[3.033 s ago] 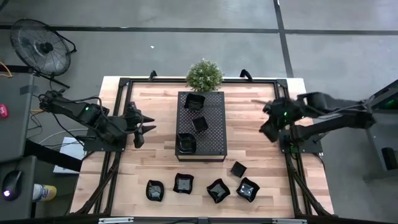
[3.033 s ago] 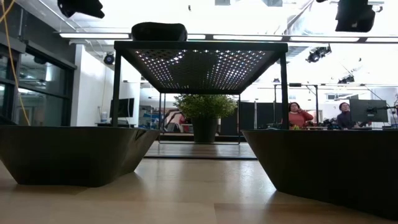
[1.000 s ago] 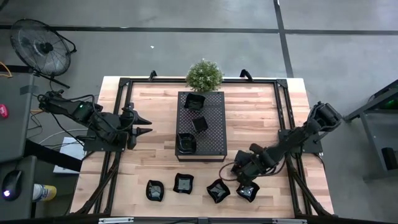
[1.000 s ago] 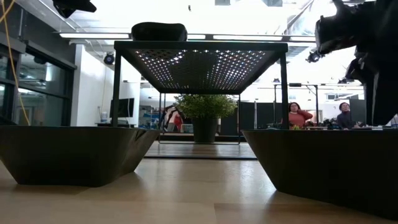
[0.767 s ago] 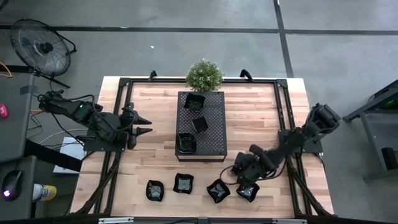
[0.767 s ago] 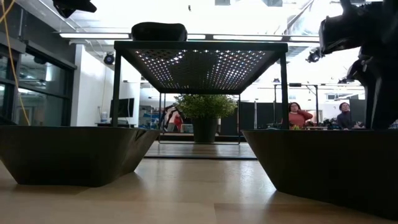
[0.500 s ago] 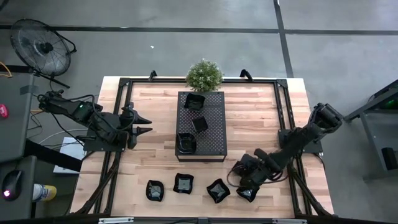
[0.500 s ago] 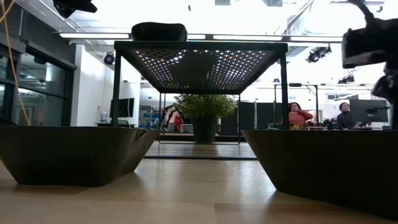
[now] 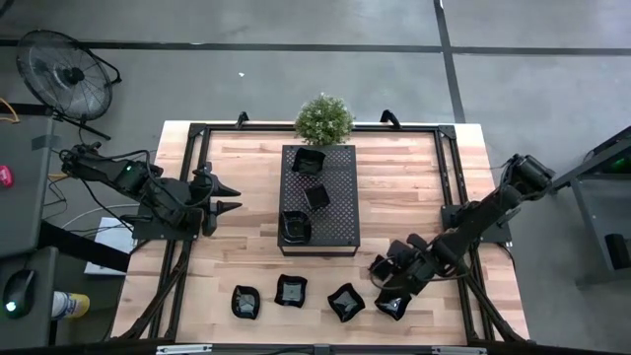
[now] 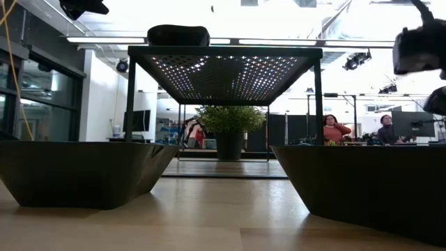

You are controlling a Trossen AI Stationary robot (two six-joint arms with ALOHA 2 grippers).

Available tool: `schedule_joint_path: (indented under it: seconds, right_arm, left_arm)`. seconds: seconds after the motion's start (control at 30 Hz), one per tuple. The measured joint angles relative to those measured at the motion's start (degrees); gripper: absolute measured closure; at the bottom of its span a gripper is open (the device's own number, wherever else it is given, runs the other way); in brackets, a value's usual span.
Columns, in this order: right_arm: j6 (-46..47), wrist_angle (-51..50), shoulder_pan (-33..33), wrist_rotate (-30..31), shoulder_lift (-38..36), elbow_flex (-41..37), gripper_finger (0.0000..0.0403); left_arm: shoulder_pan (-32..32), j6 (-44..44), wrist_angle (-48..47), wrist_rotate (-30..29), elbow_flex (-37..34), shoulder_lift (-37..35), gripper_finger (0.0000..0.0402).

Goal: Pick & Place Mini shaped plates
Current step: Stack the square plate on top of the square plates on the shelf

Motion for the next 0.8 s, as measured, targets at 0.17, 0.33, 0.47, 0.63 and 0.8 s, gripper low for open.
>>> schedule_joint_path:
  seconds: [0.17, 0.33, 0.47, 0.63, 0.8]
  right_arm:
    - [-0.14, 1.6, -0.78, -1.59, 0.03, -0.98, 0.029]
    - [-0.41, 0.45, -2.61, -1.18, 0.03, -0.98, 0.029]
    - [-1.52, 0.07, -3.76, -2.14, 0.03, -0.98, 0.029]
    - [-3.23, 0.11, -4.86, -3.51, 0.03, -0.98, 0.029]
    - [-3.56, 0.3, -5.21, -3.85, 0.07, -0.98, 0.029]
  left_arm:
    - [-0.01, -0.02, 0.01, -0.44, 0.0, 0.0, 0.0268]
    - [-0.02, -0.09, 0.0, -0.59, 0.0, 0.0, 0.0268]
    - [-0.02, -0.09, 0.0, -0.57, 0.0, 0.0, 0.0268]
    - [-0.02, -0.09, -0.11, -0.57, 0.0, 0.0, 0.0268]
    - [-0.02, -0.07, -0.13, -0.56, 0.0, 0.0, 0.0268]
